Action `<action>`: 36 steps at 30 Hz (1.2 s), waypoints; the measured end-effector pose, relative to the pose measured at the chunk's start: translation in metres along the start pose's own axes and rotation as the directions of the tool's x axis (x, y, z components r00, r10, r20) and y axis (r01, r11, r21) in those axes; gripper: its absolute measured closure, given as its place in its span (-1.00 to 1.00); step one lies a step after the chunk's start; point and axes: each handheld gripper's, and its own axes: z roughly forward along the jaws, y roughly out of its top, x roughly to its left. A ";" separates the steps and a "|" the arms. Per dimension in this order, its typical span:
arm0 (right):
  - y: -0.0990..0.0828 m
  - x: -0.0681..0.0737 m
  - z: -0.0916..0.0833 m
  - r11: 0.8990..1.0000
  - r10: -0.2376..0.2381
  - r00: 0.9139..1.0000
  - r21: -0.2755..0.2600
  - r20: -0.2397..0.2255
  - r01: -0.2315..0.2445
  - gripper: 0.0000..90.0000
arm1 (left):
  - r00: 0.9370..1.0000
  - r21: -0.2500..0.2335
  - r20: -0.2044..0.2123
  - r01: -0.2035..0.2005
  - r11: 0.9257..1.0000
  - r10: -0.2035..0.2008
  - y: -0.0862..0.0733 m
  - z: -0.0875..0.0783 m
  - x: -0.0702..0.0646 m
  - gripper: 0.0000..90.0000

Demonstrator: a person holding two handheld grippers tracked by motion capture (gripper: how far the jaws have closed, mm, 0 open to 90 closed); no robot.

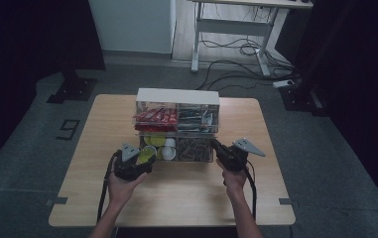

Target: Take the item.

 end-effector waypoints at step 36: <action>-0.002 -0.001 0.001 1.000 -0.003 1.000 0.002 0.006 0.003 0.98 | 0.997 0.002 -0.046 0.057 0.998 -0.057 -0.029 -0.026 0.035 -0.15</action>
